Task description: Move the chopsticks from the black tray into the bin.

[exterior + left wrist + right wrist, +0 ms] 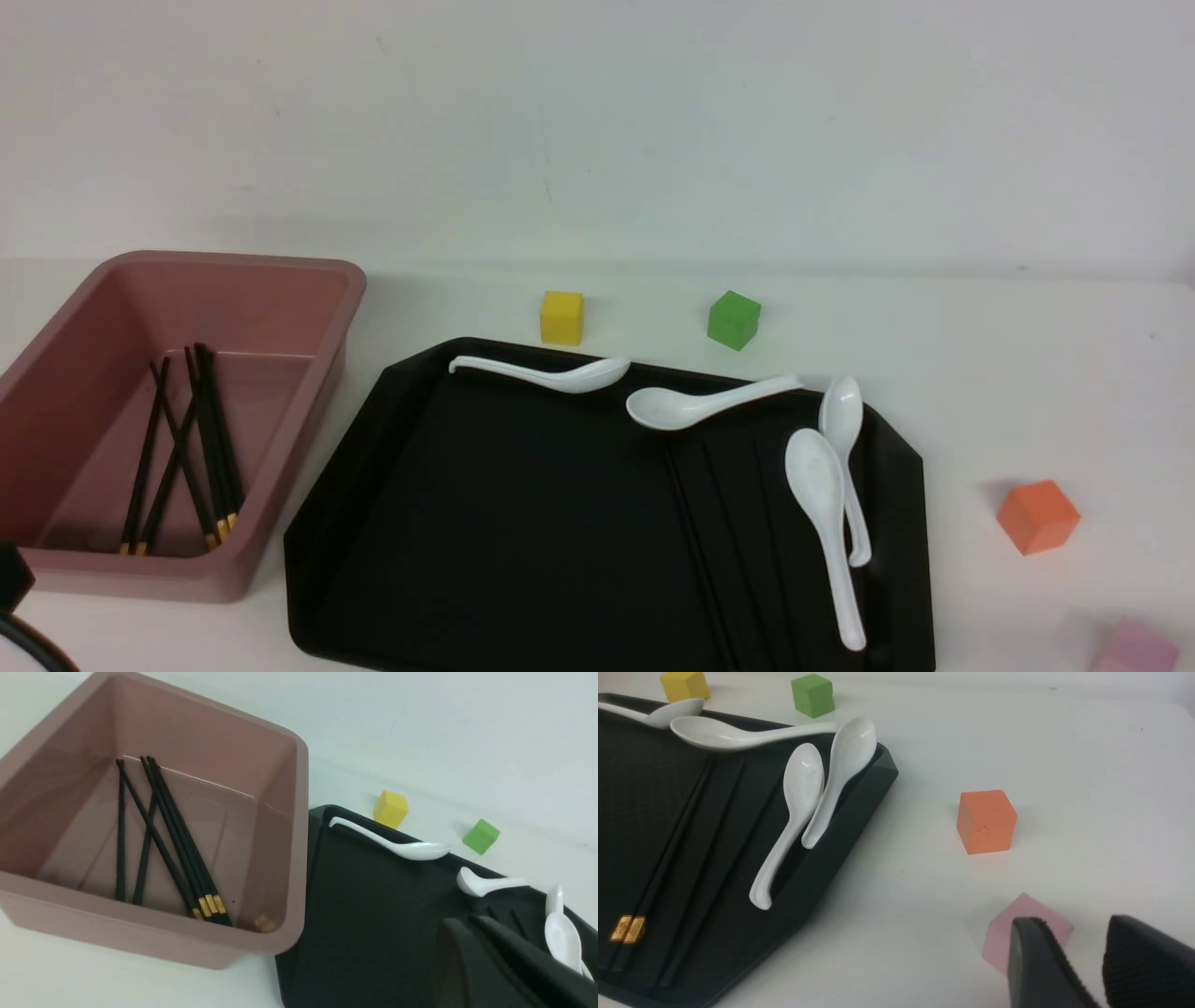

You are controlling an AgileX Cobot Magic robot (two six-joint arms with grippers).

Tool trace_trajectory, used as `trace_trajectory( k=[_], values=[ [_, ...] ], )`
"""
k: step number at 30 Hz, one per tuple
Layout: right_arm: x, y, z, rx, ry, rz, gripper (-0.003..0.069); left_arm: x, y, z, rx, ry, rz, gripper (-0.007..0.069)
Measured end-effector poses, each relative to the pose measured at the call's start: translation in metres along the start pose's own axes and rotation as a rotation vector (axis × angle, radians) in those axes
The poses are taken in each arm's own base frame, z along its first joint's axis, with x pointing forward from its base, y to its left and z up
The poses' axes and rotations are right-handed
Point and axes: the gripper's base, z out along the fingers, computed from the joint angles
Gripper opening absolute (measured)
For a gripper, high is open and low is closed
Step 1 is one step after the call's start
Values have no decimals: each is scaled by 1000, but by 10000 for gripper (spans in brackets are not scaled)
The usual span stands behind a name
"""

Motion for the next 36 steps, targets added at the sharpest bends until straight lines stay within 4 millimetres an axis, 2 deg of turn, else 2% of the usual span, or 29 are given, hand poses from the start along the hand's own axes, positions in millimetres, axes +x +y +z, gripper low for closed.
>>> trace_trajectory(
  k=[10, 14, 20, 27, 32, 36],
  values=[
    [0, 0, 0, 0, 0, 0, 239, 1, 0, 0, 1, 5, 0, -13],
    [0, 0, 0, 0, 0, 0, 239, 7, 2, -4, 8, -14, 6, -13],
    [0, 0, 0, 0, 0, 0, 239, 39, 15, -8, -7, -26, 60, -13],
    [0, 0, 0, 0, 0, 0, 239, 81, 30, 0, 51, 72, 184, -13],
    [0, 0, 0, 0, 1, -1, 239, 99, 37, 6, 69, 123, 199, -11],
    [0, 0, 0, 0, 1, -1, 239, 96, 39, 8, 57, 74, 224, -9]
  ],
)
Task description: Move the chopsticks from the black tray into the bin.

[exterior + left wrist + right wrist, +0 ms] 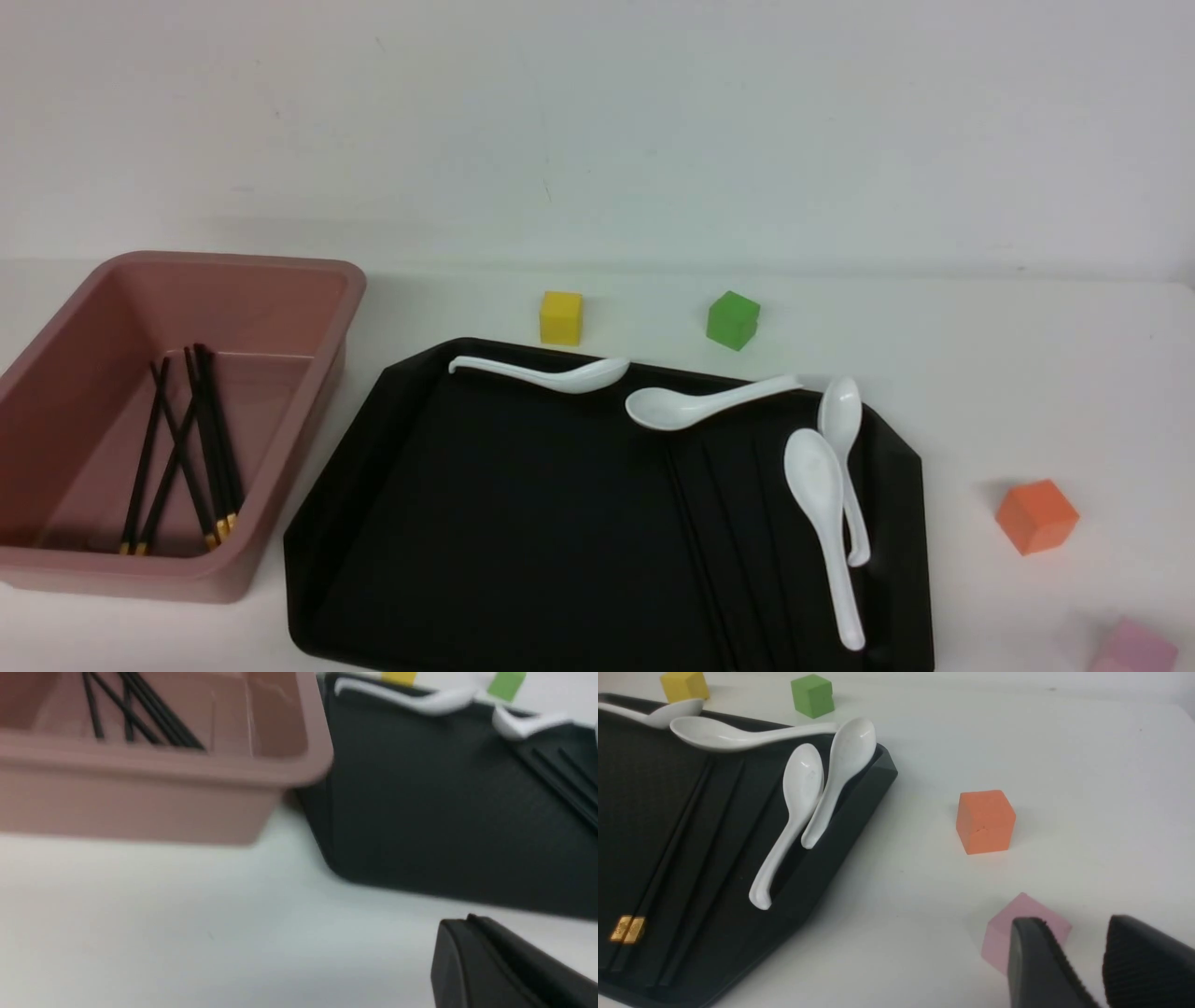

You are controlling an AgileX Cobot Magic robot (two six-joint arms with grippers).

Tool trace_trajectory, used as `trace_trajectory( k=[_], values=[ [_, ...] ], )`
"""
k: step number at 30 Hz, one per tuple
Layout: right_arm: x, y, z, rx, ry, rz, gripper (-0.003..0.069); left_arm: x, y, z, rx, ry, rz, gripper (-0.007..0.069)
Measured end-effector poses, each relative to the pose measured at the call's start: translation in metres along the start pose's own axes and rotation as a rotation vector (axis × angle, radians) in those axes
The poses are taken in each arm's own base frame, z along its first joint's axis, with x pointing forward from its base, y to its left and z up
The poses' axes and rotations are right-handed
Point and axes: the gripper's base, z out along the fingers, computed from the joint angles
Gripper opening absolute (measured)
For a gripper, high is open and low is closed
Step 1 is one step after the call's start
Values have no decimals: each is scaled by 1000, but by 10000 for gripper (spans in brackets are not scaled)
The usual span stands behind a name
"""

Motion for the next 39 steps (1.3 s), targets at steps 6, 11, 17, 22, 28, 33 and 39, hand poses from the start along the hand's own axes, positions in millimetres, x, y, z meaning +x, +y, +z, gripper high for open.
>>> trace_trajectory(
  k=[6, 11, 17, 22, 28, 33, 39],
  values=[
    [0, 0, 0, 0, 0, 1, 239, -2, 2, 0, -22, -19, 59, -8],
    [0, 0, 0, 0, 0, 1, 239, -2, 2, 0, -22, -19, 61, -7],
    [0, 0, 0, 0, 0, 1, 239, -2, 2, 0, -22, -18, 61, 0],
    [0, 0, 0, 0, 0, 1, 239, 0, 2, 0, -21, -4, -6, 6],
    [0, 0, 0, 0, 0, 1, 239, 0, 2, 0, -21, -5, -90, 11],
    [0, 0, 0, 0, 0, 1, 239, 0, 2, 0, -21, -2, -100, 19],
    [0, 0, 0, 0, 0, 1, 239, 0, 2, 0, -21, 2, -100, 22]
  ],
)
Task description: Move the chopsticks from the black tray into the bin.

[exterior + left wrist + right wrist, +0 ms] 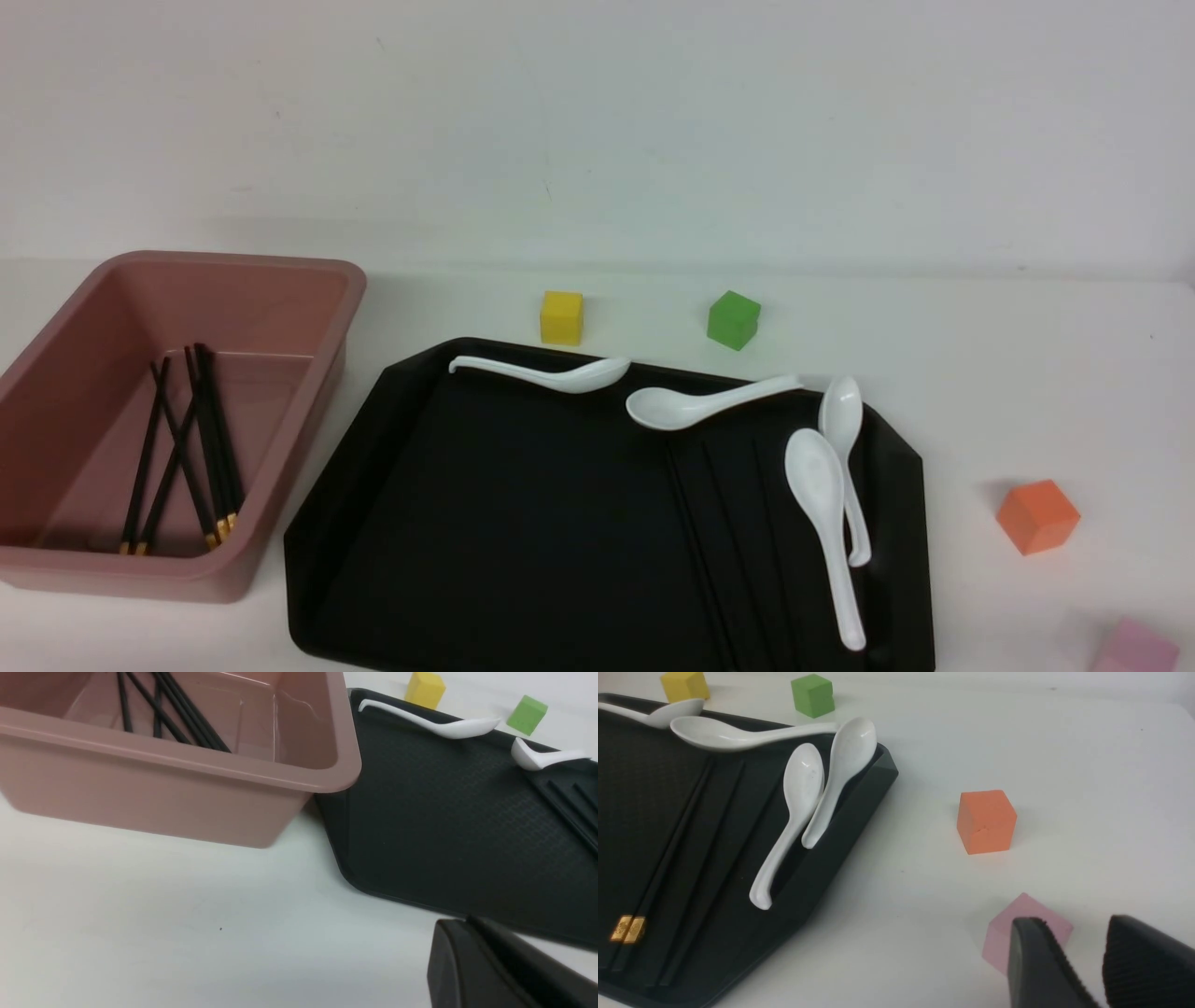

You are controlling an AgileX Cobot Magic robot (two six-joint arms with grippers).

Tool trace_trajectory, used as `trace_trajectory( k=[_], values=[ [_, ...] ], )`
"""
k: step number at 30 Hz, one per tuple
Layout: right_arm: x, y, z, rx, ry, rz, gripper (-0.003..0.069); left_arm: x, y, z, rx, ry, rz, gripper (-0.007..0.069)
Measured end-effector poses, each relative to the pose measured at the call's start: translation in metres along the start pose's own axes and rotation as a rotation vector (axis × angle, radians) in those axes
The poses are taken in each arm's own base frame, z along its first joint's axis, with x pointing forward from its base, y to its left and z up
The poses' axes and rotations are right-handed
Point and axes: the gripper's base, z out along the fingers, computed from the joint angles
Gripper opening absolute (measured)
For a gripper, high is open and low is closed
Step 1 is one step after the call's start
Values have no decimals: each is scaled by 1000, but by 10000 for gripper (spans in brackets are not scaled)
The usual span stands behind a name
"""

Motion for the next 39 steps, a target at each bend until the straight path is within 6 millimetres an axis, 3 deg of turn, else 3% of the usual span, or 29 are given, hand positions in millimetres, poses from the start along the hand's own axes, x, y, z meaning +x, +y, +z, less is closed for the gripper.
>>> trace_trajectory(
  k=[39],
  values=[
    [0, 0, 0, 0, 0, 0, 239, 0, 0, 0, 0, 0, -3, 43]
  ],
)
